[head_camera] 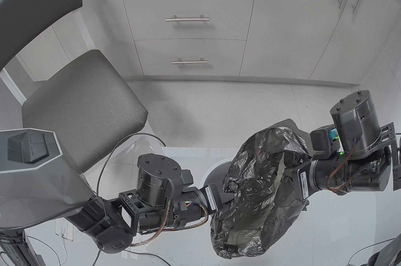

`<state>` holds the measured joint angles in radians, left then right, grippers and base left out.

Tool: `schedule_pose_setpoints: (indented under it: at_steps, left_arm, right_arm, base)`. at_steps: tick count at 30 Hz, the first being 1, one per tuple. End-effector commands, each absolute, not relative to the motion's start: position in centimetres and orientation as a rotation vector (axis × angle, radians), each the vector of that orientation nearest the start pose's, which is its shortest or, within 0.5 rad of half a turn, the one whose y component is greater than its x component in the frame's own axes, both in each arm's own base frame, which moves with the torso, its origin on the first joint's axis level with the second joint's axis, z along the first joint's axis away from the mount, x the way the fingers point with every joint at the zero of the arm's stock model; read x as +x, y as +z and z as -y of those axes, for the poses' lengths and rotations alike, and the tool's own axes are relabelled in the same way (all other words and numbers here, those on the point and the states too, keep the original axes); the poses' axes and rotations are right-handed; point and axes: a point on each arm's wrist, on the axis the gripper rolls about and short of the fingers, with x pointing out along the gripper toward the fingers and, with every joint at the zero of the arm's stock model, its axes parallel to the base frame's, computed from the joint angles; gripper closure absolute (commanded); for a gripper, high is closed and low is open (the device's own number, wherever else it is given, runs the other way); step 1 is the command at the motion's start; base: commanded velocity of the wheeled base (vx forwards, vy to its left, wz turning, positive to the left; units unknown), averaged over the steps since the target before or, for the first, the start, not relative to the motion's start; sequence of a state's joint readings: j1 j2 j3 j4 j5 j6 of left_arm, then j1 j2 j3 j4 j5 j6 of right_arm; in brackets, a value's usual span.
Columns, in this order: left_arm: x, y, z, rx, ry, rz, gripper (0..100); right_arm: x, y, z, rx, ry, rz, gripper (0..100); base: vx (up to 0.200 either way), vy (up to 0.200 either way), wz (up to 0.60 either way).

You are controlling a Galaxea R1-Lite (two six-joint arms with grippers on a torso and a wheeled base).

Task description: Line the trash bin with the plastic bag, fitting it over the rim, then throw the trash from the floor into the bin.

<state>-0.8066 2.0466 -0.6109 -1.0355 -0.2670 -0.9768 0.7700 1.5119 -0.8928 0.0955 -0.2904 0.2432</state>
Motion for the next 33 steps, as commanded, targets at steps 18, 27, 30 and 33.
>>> schedule_pose_setpoints:
  at_steps: [18, 27, 30, 33]
  left_arm:
    - [25.2, 3.5, 22.1, -0.797, -0.65, -0.814, 100]
    - [25.5, 1.7, 22.2, -0.793, -0.641, -0.831, 100]
    - [25.8, 1.0, 22.3, -0.798, -0.644, -0.823, 100]
    - [26.1, 0.3, 22.2, -0.81, -0.666, -0.811, 100]
  right_arm:
    - [21.8, 11.3, -17.4, -0.035, 0.377, -0.581, 100]
    - [21.3, 9.0, -17.1, -0.056, 0.375, -0.632, 100]
    - [21.1, 8.2, -16.9, -0.041, 0.392, -0.622, 100]
    - [21.4, 7.2, -17.2, -0.019, 0.398, -0.585, 100]
  base:
    - [0.0, 0.0, 0.0]
    - [0.0, 0.0, 0.0]
    - [0.0, 0.0, 0.0]
    - [0.0, 0.0, 0.0]
